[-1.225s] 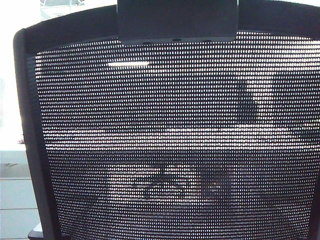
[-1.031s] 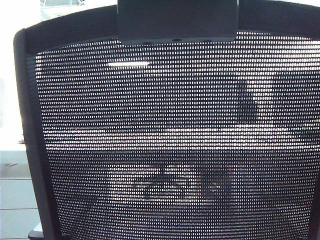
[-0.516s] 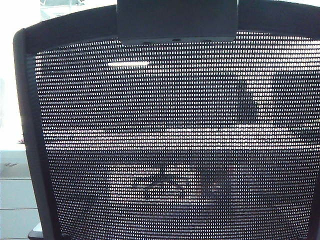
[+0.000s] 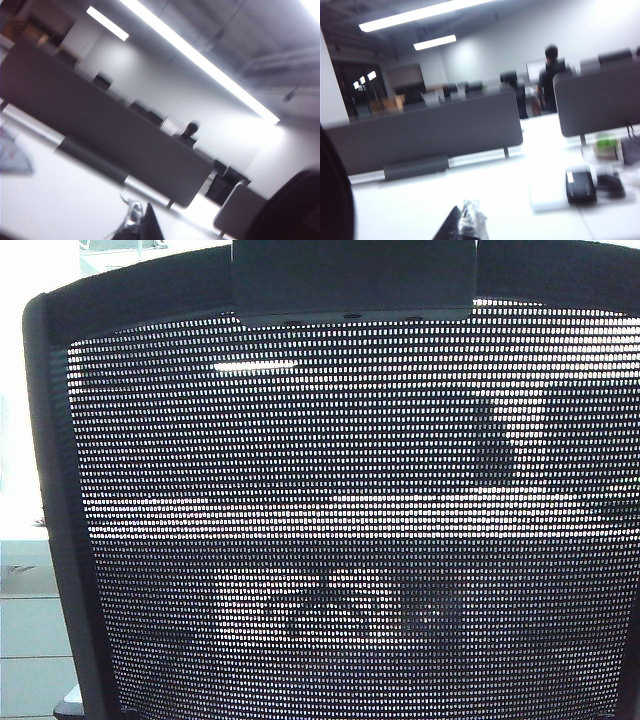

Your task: Push the black chair under the table.

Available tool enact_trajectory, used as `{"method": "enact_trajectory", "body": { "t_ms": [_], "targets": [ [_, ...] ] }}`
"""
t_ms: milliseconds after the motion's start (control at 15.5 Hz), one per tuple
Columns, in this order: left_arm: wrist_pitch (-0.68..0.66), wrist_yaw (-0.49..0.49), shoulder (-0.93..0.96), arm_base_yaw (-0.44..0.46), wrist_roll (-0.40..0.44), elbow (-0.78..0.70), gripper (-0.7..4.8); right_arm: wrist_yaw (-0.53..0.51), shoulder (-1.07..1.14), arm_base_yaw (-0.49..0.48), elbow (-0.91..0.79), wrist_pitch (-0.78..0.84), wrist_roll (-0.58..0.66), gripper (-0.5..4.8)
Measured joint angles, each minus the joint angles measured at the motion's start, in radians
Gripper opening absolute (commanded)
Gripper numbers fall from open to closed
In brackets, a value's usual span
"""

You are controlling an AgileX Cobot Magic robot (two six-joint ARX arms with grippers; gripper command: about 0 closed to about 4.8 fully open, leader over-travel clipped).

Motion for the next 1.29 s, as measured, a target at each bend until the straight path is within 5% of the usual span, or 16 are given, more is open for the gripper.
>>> {"method": "enact_trajectory", "body": {
  "t_ms": [193, 387, 516, 709, 902, 1096, 1289],
  "targets": [
    [-0.233, 0.154, 0.317, 0.0, 0.207, 0.354, -0.06, -0.143, 0.28, 0.0, 0.243, -0.095, 0.008, -0.04],
    [-0.504, 0.526, 0.504, -0.002, 0.219, 0.43, -0.06, -0.323, 0.366, 0.063, 0.272, -0.278, 0.09, -0.04],
    [-0.643, 0.615, 0.485, -0.053, 0.233, 0.433, -0.06, -0.32, 0.327, 0.211, 0.276, -0.357, 0.093, -0.04],
    [-0.723, 0.613, 0.471, -0.187, 0.262, 0.418, -0.06, -0.186, 0.295, 0.416, 0.215, -0.457, 0.124, -0.04],
    [-0.754, 0.449, 0.471, -0.328, 0.266, 0.352, -0.06, -0.036, 0.261, 0.591, 0.121, -0.453, 0.165, -0.04],
    [-0.703, 0.374, 0.476, -0.398, 0.25, 0.254, -0.06, 0.031, 0.26, 0.681, 0.066, -0.452, 0.212, -0.04],
    [-0.579, 0.263, 0.473, -0.415, 0.243, 0.185, -0.06, 0.179, 0.222, 0.673, 0.029, -0.486, 0.216, -0.04]
  ]
}}
